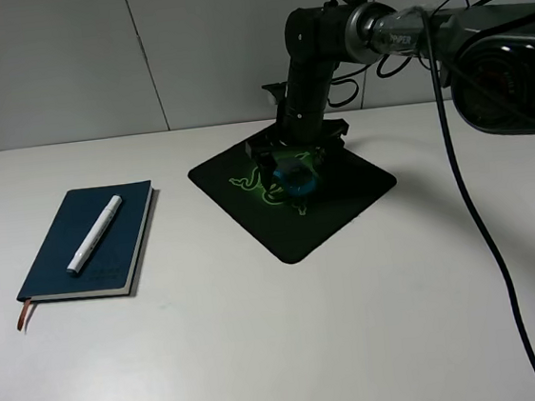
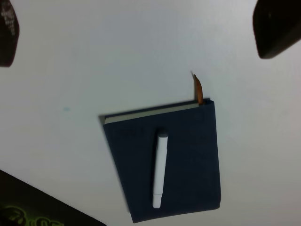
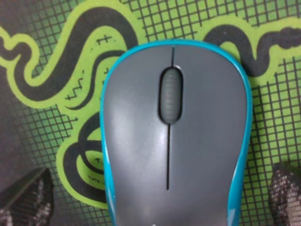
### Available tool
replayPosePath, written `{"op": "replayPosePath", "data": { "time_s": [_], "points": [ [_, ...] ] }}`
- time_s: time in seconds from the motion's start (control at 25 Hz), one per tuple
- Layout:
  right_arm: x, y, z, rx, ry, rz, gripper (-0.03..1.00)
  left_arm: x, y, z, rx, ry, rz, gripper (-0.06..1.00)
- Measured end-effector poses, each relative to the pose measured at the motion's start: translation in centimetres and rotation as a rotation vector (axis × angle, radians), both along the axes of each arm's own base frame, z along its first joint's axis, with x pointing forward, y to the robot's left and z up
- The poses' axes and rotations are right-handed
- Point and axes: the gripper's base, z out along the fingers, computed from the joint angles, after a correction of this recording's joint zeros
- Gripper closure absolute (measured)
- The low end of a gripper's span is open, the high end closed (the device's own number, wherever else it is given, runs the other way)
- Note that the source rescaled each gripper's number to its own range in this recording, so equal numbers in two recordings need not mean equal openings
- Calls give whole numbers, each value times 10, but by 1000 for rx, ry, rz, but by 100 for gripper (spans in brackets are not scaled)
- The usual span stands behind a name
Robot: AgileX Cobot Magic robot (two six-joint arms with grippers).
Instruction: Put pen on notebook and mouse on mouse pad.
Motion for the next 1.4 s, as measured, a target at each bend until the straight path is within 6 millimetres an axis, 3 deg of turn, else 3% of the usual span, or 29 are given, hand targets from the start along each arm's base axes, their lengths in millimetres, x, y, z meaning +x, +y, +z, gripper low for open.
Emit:
{"op": "replayPosePath", "data": {
  "time_s": [0.2, 0.76, 0.88, 1.0, 1.4],
  "points": [
    [-2, -1, 13, 1, -8, 26, -3, 0, 0, 0, 0, 0, 0, -6],
    [-26, -11, 122, 76, -148, 106, -3, 0, 0, 0, 0, 0, 0, -6],
    [-35, -15, 133, 78, -154, 108, -3, 0, 0, 0, 0, 0, 0, -6],
    [-61, -29, 146, 66, -128, 109, -3, 0, 0, 0, 0, 0, 0, -6],
    [-147, -73, 164, 29, -47, 114, -3, 0, 0, 0, 0, 0, 0, -6]
  ]
}}
